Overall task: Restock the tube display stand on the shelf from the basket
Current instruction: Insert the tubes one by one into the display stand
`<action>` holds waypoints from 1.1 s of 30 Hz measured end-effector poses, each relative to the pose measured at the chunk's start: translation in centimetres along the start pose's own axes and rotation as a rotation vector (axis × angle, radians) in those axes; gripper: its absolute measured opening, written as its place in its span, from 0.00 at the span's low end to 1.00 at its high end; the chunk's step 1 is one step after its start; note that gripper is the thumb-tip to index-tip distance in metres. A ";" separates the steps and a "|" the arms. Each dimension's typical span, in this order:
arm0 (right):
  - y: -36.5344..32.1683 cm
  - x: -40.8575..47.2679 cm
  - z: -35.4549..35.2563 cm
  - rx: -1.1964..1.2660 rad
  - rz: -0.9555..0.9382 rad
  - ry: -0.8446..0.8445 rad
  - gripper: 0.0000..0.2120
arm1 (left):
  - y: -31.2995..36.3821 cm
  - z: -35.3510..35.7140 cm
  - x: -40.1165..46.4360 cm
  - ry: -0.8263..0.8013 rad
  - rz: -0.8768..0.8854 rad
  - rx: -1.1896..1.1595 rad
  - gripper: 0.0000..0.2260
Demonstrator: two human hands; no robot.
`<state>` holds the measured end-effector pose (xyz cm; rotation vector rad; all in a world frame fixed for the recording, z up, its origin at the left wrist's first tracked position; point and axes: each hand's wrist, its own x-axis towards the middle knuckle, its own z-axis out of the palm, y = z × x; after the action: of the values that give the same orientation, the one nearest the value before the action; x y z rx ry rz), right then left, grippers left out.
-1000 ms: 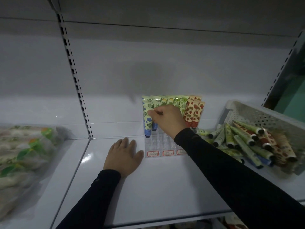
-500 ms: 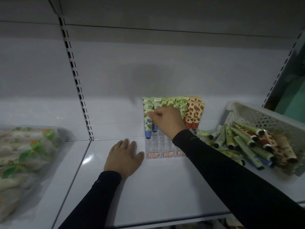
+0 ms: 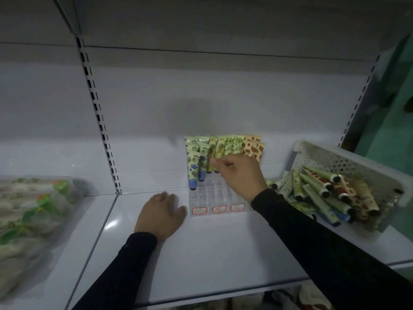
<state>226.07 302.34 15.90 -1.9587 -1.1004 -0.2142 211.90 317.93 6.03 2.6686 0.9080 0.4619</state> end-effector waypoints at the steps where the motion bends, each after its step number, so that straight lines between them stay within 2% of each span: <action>1: 0.4 -0.6 -0.8 -0.002 0.006 -0.003 0.18 | 0.3 -0.3 -0.2 0.027 -0.006 -0.041 0.18; 5: 2.5 -3.0 -3.8 -0.051 -0.016 0.017 0.16 | 0.8 -1.5 -1.4 0.209 -0.045 -0.173 0.17; 7: 3.9 -4.1 -5.4 -0.078 -0.010 0.038 0.13 | 1.5 -2.2 -2.0 0.273 0.000 -0.219 0.17; 10: 6.6 -5.2 -7.5 -0.196 0.033 0.063 0.15 | 4.3 -3.2 -3.1 0.290 0.129 -0.251 0.16; 15: 10.8 -6.5 -10.6 -0.378 0.177 0.069 0.19 | 10.9 -2.5 -3.2 0.112 0.383 -0.224 0.26; 20: 13.1 -6.5 -12.9 -0.494 0.225 0.065 0.22 | 17.9 -0.1 -1.7 -0.011 0.583 -0.210 0.22; 24: 13.4 -5.5 -13.1 -0.594 0.182 -0.017 0.21 | 22.1 1.9 0.6 -0.181 0.557 -0.146 0.19; 27: 13.2 -4.5 -13.6 -0.642 0.150 -0.043 0.18 | 24.1 3.1 2.5 -0.241 0.521 -0.078 0.13; 30: 13.3 -4.5 -15.0 -0.700 0.174 -0.020 0.17 | 25.6 4.3 3.8 -0.249 0.504 -0.057 0.14; 33: 13.8 -5.3 -16.1 -0.810 0.283 -0.142 0.20 | 27.1 5.7 5.0 -0.261 0.492 -0.050 0.19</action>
<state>237.35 283.67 14.90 -2.8586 -0.8700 -0.4173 232.38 299.48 11.73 2.8050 0.1585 0.2195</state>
